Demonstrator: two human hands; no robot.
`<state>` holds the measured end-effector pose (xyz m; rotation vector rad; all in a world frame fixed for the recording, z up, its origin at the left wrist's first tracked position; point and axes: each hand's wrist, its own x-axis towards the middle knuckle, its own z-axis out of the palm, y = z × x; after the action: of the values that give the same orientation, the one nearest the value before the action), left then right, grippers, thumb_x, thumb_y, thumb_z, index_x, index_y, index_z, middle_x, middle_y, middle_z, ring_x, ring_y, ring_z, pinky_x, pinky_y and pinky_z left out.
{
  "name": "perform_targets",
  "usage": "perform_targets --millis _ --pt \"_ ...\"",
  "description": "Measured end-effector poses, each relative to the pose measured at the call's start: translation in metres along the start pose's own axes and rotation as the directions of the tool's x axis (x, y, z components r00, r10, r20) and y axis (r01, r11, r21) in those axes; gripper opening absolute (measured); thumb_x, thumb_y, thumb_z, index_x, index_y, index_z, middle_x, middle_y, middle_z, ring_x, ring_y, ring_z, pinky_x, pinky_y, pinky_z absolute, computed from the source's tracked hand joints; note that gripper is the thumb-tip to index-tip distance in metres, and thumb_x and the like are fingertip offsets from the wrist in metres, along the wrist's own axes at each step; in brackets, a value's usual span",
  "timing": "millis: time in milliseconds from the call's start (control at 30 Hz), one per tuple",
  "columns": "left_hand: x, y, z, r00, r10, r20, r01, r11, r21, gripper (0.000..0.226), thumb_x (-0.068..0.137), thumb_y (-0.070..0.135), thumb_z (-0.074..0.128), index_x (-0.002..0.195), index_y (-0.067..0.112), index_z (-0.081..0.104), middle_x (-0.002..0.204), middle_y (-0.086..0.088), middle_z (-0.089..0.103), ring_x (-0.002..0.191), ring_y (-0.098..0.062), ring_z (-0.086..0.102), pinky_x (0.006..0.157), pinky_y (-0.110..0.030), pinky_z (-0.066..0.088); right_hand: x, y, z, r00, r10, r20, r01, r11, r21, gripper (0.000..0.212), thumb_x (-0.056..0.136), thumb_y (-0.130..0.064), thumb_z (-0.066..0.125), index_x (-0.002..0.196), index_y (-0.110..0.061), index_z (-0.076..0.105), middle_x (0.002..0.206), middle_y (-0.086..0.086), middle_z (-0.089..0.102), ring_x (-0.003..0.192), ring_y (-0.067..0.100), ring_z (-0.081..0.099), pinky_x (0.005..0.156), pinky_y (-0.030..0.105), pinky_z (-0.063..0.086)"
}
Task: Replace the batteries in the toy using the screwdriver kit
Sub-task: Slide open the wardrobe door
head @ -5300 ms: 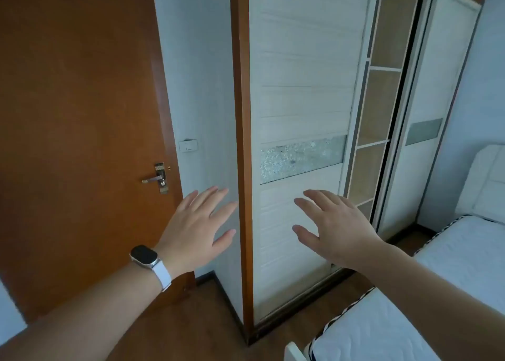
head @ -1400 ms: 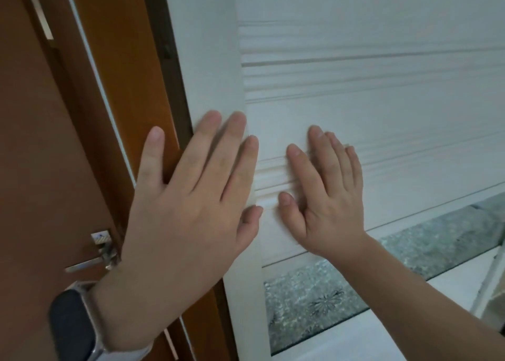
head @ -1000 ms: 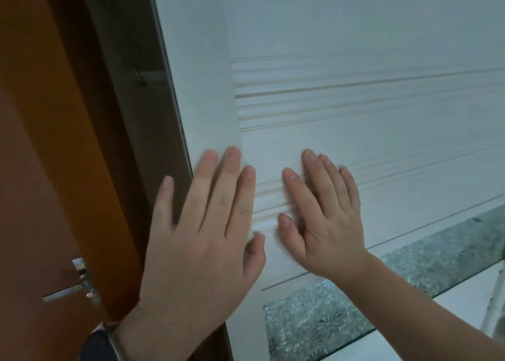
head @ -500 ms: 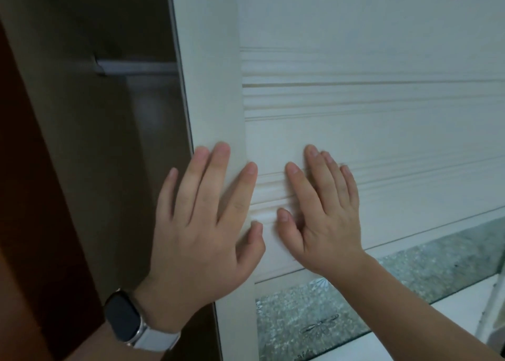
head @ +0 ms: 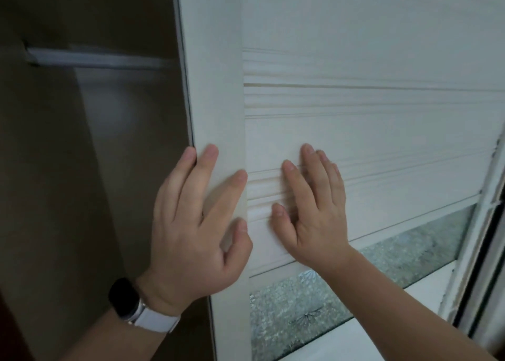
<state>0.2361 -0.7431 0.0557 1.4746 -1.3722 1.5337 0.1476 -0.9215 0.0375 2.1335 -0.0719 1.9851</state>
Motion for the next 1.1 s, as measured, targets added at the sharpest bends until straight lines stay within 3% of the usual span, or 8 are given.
perform_targets --millis 533,1100 --pt "0.015 0.021 0.046 0.997 -0.064 -0.048 0.047 0.954 -0.297 0.048 0.089 0.024 0.052 0.134 0.009 0.06 0.151 -0.023 0.027 0.143 -0.045 0.029 0.121 -0.047 0.022 -0.012 0.026 -0.002 0.995 0.096 0.023 -0.097 0.994 0.042 0.05 0.099 -0.039 0.038 0.135 -0.005 0.042 0.146 0.025 0.03 0.136 0.047 0.036 0.106 0.068 0.031" --pt "0.029 0.051 0.093 0.995 -0.063 -0.078 0.026 0.912 -0.409 0.047 0.088 0.025 0.051 0.131 0.007 0.055 0.152 -0.022 0.028 0.141 -0.045 0.034 0.119 -0.048 0.027 -0.021 0.081 -0.009 0.991 0.131 0.026 -0.133 0.988 0.084 0.05 0.099 -0.037 0.037 0.136 -0.004 0.04 0.148 0.024 0.026 0.138 0.048 0.032 0.102 0.07 0.033"
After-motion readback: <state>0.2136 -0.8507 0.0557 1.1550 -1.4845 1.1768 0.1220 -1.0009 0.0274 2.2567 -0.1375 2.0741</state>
